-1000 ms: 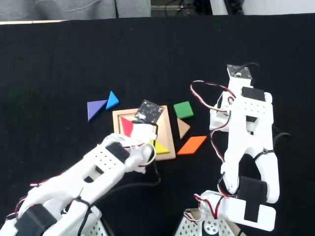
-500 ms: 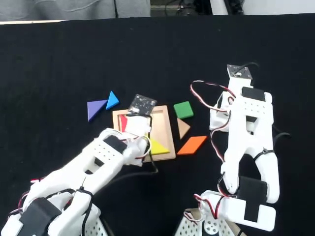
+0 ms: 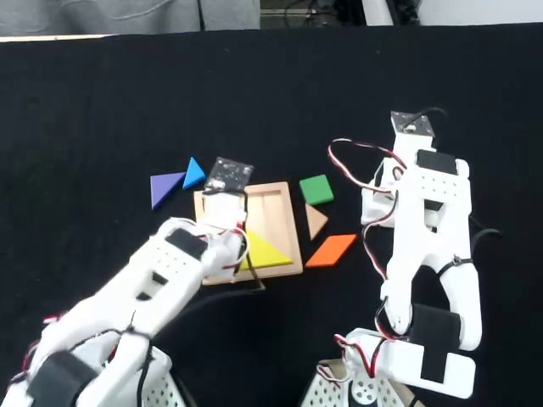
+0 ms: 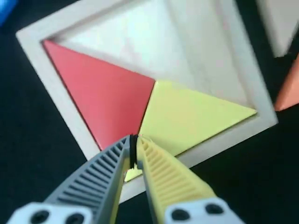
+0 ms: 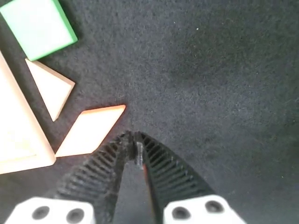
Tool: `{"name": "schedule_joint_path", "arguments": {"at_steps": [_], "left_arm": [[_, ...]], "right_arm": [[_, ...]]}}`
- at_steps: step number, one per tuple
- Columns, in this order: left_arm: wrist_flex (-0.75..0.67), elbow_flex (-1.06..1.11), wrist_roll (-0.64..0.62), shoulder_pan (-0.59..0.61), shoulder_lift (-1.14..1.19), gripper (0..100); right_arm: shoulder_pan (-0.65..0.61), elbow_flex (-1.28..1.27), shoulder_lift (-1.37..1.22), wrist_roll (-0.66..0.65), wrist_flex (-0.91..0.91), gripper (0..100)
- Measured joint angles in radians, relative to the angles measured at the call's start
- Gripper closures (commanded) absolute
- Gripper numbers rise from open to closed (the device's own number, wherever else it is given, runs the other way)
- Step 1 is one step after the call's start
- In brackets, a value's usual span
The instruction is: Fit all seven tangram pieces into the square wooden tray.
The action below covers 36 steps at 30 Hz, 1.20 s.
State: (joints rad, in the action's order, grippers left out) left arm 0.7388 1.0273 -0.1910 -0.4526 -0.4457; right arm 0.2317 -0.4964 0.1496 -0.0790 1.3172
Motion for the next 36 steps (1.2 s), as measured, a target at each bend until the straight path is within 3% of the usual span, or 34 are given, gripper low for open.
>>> {"name": "schedule_joint_path", "arguments": {"at_steps": [5, 12, 20, 28, 36], "left_arm": [[-0.002, 0.080, 0.000, 0.054, -0.258, 96], [-0.005, 0.236, 0.075, 0.311, -0.635, 92], [0.008, 0.339, 0.117, 0.582, -0.707, 92], [0.008, 0.362, 0.152, 0.609, -0.715, 92], [0.008, 0.385, 0.183, 0.608, -0.721, 92]], "right_arm": [[-0.066, -0.060, 0.005, -0.135, 0.015, 98.8], [-0.226, -0.250, 0.224, -0.170, -0.035, 98.7], [-0.278, -0.331, 0.273, -0.198, -0.126, 98.7], [-0.511, -0.124, 0.051, -0.201, -0.072, 98.8], [-0.474, -0.092, -0.207, -0.216, -0.063, 98.8]]}}
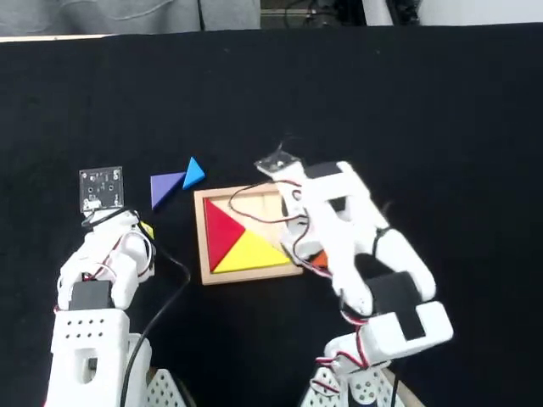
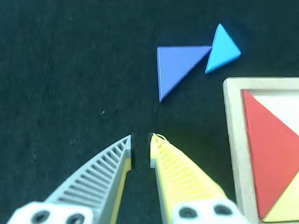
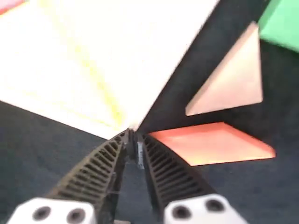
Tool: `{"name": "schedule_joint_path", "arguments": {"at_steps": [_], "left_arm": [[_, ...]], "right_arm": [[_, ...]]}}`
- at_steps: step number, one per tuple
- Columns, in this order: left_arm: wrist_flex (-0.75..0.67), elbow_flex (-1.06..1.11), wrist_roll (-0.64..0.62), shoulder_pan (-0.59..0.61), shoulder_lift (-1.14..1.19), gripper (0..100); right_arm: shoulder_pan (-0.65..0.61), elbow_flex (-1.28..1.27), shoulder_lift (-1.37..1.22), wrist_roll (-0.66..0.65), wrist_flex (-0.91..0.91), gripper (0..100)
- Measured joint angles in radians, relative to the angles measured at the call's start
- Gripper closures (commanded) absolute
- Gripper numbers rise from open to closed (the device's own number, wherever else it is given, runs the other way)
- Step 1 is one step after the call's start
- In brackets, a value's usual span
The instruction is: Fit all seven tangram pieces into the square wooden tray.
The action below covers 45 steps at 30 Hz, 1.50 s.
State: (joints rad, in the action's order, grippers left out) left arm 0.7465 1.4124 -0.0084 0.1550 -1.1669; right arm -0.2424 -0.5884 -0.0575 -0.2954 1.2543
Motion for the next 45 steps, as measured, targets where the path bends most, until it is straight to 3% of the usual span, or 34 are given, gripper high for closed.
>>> {"name": "schedule_joint_path", "arguments": {"at_steps": [15, 20, 23, 25, 29, 45], "left_arm": [[0.000, 0.000, 0.000, 0.000, 0.000, 92], [0.000, 0.000, 0.000, 0.000, 0.000, 92], [0.000, 0.000, 0.000, 0.000, 0.000, 92], [0.000, 0.000, 0.000, 0.000, 0.000, 92], [0.000, 0.000, 0.000, 0.000, 0.000, 92], [0.000, 0.000, 0.000, 0.000, 0.000, 92]], "right_arm": [[0.407, -0.081, 0.166, -0.311, 0.023, 98.7], [0.365, -0.081, 0.336, -0.284, 0.066, 96.2], [0.267, -0.104, 0.434, -0.209, 0.049, 80.5], [0.201, -0.130, 0.456, -0.161, 0.043, 75.5], [0.146, -0.160, 0.439, -0.163, 0.028, 78.7], [0.147, -0.158, 0.161, -0.206, -0.178, 79.6]]}}
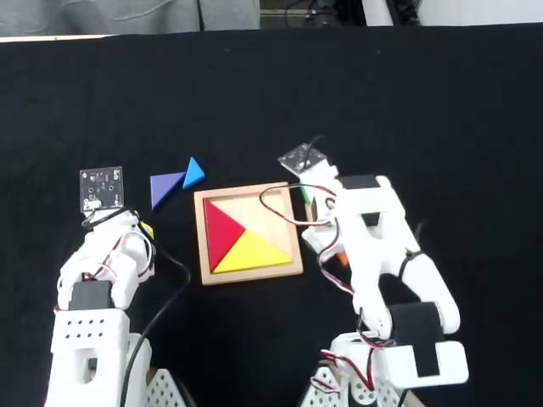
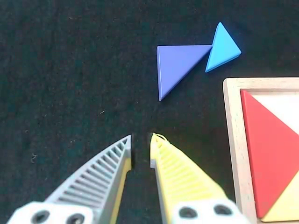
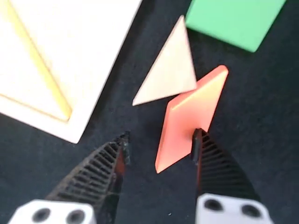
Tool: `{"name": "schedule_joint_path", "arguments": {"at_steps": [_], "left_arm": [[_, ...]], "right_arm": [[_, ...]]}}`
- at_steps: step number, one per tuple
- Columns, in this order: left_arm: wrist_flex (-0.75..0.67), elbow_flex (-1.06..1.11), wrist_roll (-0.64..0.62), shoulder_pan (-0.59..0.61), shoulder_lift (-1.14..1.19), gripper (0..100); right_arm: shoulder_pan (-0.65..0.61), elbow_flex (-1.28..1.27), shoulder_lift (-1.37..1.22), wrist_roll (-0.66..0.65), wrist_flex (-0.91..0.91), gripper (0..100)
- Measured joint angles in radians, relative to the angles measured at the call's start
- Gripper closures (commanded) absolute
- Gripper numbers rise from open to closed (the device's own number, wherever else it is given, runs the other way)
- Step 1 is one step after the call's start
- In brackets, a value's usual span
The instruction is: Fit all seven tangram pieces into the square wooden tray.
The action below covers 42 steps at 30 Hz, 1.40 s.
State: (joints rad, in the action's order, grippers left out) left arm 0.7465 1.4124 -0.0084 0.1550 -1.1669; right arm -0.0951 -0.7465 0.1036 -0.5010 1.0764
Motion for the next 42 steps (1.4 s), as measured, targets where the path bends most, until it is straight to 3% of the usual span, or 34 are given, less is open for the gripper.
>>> {"name": "schedule_joint_path", "arguments": {"at_steps": [10, 16, 19, 29, 31, 37, 42], "left_arm": [[0.000, 0.000, 0.000, 0.000, 0.000, 92], [0.000, 0.000, 0.000, 0.000, 0.002, 92], [0.000, 0.000, 0.000, 0.000, 0.002, 92], [0.000, 0.011, 0.000, 0.000, 0.000, 92], [0.000, 0.011, 0.000, 0.000, 0.000, 92], [0.000, 0.011, 0.000, 0.000, 0.000, 92], [0.000, 0.011, 0.000, 0.000, 0.000, 92]], "right_arm": [[0.034, 0.003, -0.080, -0.041, -0.081, 80.2], [0.052, 0.014, -0.080, -0.046, -0.094, 93.0], [0.054, 0.012, -0.081, -0.046, -0.095, 94.3], [0.051, 0.126, -0.091, -0.044, 0.048, 94.9], [0.051, 0.126, -0.091, -0.041, 0.060, 98.8], [0.044, 0.221, 0.014, 0.058, 0.209, 98.1], [-0.129, 0.256, 0.114, 0.244, 0.236, 98.1]]}}
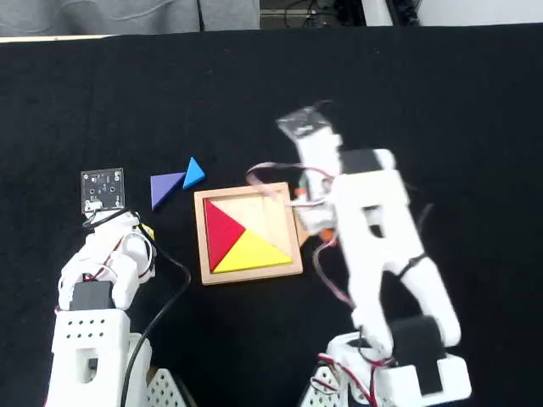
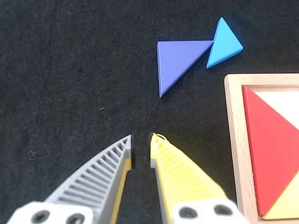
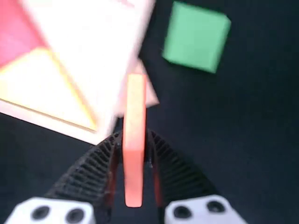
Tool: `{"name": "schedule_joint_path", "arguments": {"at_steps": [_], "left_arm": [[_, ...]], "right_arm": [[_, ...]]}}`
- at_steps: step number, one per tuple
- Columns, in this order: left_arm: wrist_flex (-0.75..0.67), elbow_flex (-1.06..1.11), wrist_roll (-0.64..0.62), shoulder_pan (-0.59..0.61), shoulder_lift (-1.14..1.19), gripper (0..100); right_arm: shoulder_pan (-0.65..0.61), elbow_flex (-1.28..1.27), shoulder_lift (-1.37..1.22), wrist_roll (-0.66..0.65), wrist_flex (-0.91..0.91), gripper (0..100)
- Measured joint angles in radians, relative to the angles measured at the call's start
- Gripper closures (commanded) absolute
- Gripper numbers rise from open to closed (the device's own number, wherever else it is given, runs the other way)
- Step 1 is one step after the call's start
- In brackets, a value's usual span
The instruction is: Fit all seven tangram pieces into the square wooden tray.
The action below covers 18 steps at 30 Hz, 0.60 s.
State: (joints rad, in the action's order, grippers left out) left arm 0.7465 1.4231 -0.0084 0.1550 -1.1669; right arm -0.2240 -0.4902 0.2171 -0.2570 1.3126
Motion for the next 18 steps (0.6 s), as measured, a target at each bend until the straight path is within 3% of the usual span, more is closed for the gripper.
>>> {"name": "schedule_joint_path", "arguments": {"at_steps": [5, 18], "left_arm": [[0.000, 0.000, 0.000, 0.000, 0.000, 92], [0.000, 0.000, 0.000, 0.000, 0.000, 92]], "right_arm": [[-0.158, 0.003, -0.014, 0.106, -0.077, 98.1], [-0.232, 0.003, -0.275, 0.261, -0.207, 97.7]]}}
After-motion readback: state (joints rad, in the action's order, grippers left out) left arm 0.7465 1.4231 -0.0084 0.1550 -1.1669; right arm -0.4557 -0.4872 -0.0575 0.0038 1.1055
